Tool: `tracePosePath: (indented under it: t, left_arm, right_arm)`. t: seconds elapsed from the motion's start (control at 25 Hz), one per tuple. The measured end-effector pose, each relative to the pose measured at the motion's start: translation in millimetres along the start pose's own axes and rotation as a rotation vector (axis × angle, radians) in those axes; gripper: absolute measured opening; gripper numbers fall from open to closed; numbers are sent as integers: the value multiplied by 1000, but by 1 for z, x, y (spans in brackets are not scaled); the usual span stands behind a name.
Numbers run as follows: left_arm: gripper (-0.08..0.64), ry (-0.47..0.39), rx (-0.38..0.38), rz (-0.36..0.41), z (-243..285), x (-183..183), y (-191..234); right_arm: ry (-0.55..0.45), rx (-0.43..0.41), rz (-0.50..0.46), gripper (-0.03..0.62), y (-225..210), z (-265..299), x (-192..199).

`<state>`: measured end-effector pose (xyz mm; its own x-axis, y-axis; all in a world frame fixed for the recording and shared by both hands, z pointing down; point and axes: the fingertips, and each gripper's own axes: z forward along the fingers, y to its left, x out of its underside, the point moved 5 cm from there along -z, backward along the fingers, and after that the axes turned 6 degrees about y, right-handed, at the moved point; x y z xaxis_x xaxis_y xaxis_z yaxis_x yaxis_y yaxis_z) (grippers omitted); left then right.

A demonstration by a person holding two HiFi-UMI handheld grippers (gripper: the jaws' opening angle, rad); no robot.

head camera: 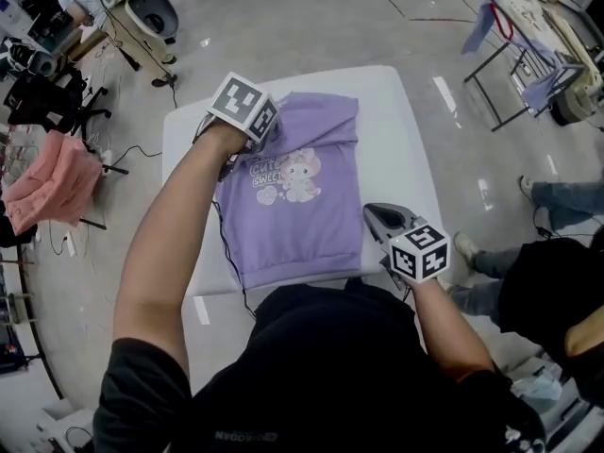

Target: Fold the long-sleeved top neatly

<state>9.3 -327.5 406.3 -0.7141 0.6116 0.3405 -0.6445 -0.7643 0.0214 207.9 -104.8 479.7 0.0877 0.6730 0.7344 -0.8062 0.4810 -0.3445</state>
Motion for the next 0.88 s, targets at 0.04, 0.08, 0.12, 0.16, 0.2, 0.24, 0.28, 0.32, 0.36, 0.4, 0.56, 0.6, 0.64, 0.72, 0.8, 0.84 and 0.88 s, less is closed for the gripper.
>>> tracePosePath:
  t: [0.04, 0.08, 0.12, 0.16, 0.2, 0.24, 0.28, 0.32, 0.36, 0.4, 0.56, 0.6, 0.64, 0.72, 0.8, 0.84, 0.88]
  left_arm:
    - [31, 14, 5, -4, 10, -4, -2]
    - [31, 26, 9, -12, 20, -9, -4]
    - [31, 34, 16, -24, 30, -14, -5]
    - [31, 38, 25, -41, 40, -18, -7]
    - [31, 39, 36, -62, 49, -23, -8]
    - [31, 40, 47, -84, 58, -27, -9]
    - [31, 42, 57, -104, 67, -30, -10]
    - [31, 44, 64, -120, 76, -33, -10]
    - [31, 46, 68, -134, 83, -36, -11]
    - [31, 47, 71, -148, 91, -38, -11]
    - [31, 31, 91, -219, 116, -46, -17]
    - [31, 22, 97, -237, 122, -48, -19]
    - [31, 10, 110, -254, 127, -49, -22]
    - [42, -26, 159, -286, 133, -52, -28]
    - [83, -72, 212, -314, 133, -56, -34]
    - [88, -90, 226, -322, 131, -58, -34]
    - [89, -100, 228, -324, 127, -58, -33]
  right_arm:
    - [1, 3, 7, 5, -5, -1, 2]
    - [3, 5, 14, 5, -10, -3, 4]
    - [7, 7, 21, 5, -15, -4, 6]
    - [11, 9, 27, 5, -19, -5, 8]
    - [18, 9, 32, 5, -24, -6, 10]
    - [25, 9, 37, 5, -27, -6, 12]
    - [31, 9, 41, 5, -30, -7, 14]
    - [37, 9, 45, 5, -33, -7, 16]
    - [43, 10, 48, 5, -36, -7, 18]
    - [48, 11, 50, 5, -39, -7, 19]
    - [70, 13, 58, 5, -52, -8, 24]
    - [76, 13, 58, 5, -54, -8, 25]
    - [81, 11, 57, 5, -57, -8, 26]
    - [89, 5, 53, 5, -60, -8, 26]
    - [96, -3, 48, 5, -64, -7, 26]
    - [100, -9, 45, 5, -65, -6, 25]
    - [103, -16, 41, 5, -66, -4, 24]
